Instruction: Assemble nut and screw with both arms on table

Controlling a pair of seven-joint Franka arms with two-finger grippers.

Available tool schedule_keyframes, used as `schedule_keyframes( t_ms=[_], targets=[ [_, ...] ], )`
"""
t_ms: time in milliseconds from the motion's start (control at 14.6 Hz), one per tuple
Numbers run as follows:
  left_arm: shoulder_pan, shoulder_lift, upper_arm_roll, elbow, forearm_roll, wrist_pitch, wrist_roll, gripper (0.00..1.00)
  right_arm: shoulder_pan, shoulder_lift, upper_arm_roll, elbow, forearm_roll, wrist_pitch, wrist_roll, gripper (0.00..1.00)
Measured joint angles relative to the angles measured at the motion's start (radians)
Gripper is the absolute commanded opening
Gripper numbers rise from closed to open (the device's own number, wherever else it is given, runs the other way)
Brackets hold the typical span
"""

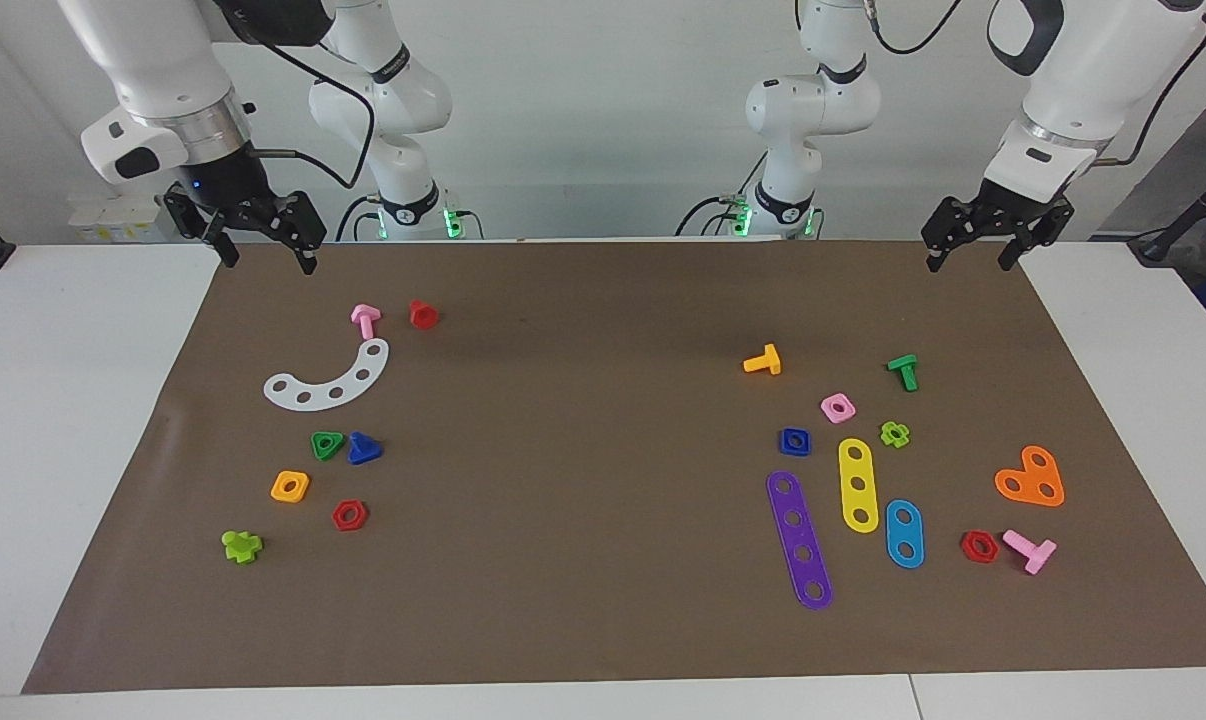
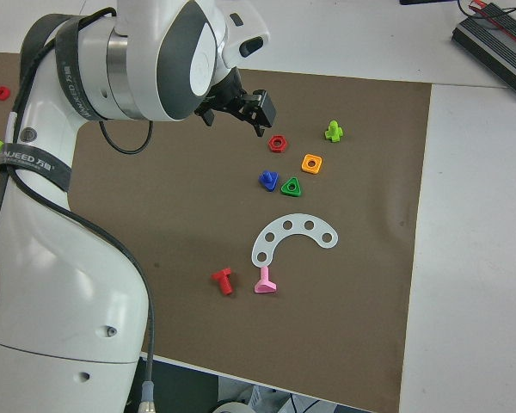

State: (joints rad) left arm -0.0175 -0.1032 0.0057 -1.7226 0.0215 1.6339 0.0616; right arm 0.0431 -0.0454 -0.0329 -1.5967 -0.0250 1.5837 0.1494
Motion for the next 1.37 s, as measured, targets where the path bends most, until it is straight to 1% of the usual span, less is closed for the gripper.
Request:
schedule_keyframes(
  t_ms=[617, 686, 823, 960, 1097, 1235, 1372],
  targets=[
    [0.000, 0.000, 0.000, 0.000, 0.000, 0.000, 0.000, 1.00, -0.008, 0.000, -0.004, -0.001, 0.001, 0.011, -0.002, 1.00],
    [0.000, 0.000, 0.000, 0.000, 0.000, 0.000, 0.000, 1.00, -0.009, 0.000, -0.004, -0.003, 0.001, 0.022, -0.016, 1.00],
    [0.000, 0.000, 0.000, 0.000, 0.000, 0.000, 0.000, 1.00, -0.009, 0.000, -0.003, -0.024, 0.002, 0.088, -0.054, 1.00],
    [0.000, 0.000, 0.000, 0.000, 0.000, 0.000, 0.000, 1.00, -0.009, 0.002, -0.003, -0.096, 0.025, 0.186, -0.106, 1.00],
    [0.000, 0.000, 0.000, 0.000, 0.000, 0.000, 0.000, 1.00, -0.009, 0.009, -0.003, -0.198, 0.041, 0.272, -0.158, 1.00],
    [0.000, 0.000, 0.000, 0.000, 0.000, 0.000, 0.000, 1.00, -0.009, 0.036, -0.003, -0.285, 0.044, 0.348, -0.204, 1.00],
    [0.000, 0.000, 0.000, 0.000, 0.000, 0.000, 0.000, 1.00, -0.009, 0.083, -0.003, -0.342, 0.045, 0.423, -0.231, 1.00]
  ],
)
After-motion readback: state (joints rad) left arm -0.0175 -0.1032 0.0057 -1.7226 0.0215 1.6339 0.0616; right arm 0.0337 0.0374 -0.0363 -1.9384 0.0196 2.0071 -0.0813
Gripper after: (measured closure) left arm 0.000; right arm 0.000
